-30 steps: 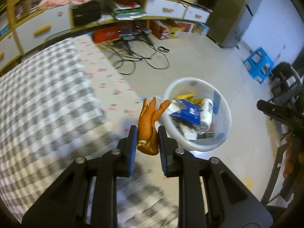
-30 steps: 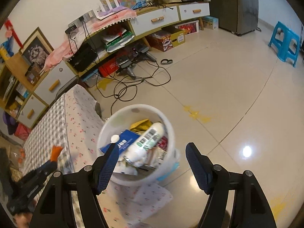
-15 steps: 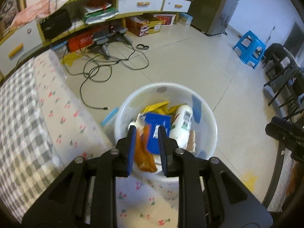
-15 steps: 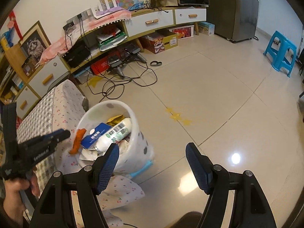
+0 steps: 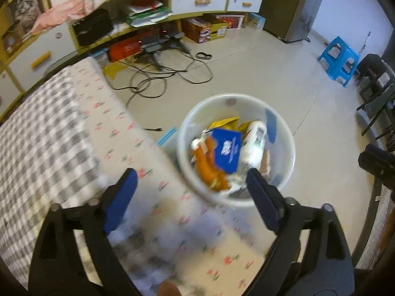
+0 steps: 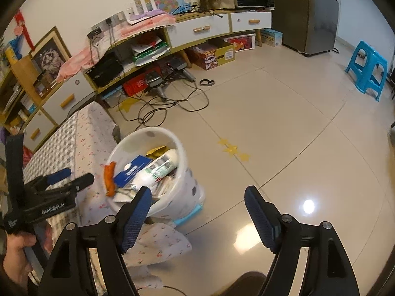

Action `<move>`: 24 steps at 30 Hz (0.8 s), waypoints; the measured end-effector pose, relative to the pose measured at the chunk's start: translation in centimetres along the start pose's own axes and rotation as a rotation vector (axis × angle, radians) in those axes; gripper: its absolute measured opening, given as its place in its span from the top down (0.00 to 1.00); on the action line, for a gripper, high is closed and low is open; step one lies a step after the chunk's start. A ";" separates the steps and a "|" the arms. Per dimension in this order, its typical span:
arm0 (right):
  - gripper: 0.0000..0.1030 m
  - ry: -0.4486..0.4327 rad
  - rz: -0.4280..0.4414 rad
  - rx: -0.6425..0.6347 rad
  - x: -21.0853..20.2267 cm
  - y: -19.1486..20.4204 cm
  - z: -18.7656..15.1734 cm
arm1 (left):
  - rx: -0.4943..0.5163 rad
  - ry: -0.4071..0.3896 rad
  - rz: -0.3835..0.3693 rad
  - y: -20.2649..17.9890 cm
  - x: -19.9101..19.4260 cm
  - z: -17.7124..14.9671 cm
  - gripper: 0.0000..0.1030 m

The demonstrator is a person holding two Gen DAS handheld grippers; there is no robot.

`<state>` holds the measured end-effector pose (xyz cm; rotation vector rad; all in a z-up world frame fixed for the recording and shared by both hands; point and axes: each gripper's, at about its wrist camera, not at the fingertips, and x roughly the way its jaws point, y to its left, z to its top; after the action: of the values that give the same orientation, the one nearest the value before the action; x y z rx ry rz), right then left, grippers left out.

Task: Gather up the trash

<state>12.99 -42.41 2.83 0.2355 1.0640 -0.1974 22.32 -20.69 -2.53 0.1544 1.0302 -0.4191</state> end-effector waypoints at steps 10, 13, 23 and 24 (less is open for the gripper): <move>0.16 0.030 0.046 -0.096 -2.3 6.6 -3.5 | -0.010 -0.026 0.107 2.3 -7.2 -5.7 0.01; 0.16 0.028 0.066 -0.121 -3.8 8.4 -4.8 | -0.040 -0.060 0.126 3.2 -9.6 -7.9 0.01; 0.14 -0.060 0.057 -0.208 -7.3 12.7 -10.0 | -0.117 -0.118 0.188 5.7 -14.4 -14.4 0.01; 0.14 -0.068 0.055 -0.219 -7.4 13.1 -10.6 | -0.129 -0.122 0.189 5.9 -14.7 -15.1 0.01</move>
<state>4.19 -26.50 5.70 0.0596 1.0014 -0.0382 6.19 -6.69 1.91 0.1077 0.9104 -0.1872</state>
